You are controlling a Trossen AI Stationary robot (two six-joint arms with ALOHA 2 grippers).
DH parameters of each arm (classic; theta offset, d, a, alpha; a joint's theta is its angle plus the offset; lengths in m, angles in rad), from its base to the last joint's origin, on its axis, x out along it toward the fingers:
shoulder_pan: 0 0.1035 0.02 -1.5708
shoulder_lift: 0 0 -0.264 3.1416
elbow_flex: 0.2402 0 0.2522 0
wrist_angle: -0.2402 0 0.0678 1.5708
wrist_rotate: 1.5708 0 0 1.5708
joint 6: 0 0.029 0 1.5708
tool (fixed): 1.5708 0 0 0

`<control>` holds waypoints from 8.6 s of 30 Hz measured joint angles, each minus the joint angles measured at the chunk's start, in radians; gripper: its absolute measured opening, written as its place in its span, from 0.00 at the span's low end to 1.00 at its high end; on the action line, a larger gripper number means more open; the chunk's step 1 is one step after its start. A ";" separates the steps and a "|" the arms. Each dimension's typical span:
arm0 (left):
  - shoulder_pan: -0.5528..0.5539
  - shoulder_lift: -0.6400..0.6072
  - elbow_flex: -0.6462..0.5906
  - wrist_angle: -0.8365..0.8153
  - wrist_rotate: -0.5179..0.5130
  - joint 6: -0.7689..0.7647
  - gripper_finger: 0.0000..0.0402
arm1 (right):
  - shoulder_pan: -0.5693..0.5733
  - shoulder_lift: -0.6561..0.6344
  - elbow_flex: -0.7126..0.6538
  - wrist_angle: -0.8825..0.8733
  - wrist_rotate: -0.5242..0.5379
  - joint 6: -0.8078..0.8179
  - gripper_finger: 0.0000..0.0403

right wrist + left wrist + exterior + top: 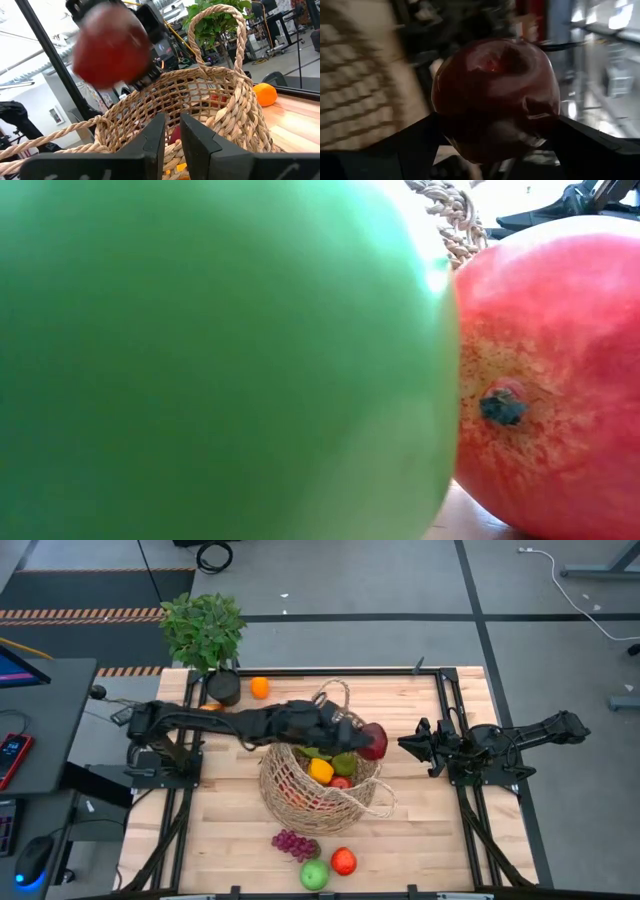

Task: Build produce basket
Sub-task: Put the apple into the basket

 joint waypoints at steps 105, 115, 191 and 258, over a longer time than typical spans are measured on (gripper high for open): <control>-0.027 -0.477 -0.071 -1.595 -0.446 0.322 0.97 | 0.000 0.000 0.000 0.000 0.000 0.000 0.16; -0.022 -0.612 -0.403 -1.362 -0.334 0.181 0.97 | 0.000 0.000 0.000 0.000 0.000 0.000 0.16; 0.441 -0.745 -0.859 -0.847 -0.510 0.425 0.97 | 0.000 0.000 0.000 0.000 0.000 0.000 0.16; 0.468 -0.736 -1.030 -0.620 -0.450 0.871 0.97 | 0.000 0.000 0.000 0.000 0.000 0.000 0.16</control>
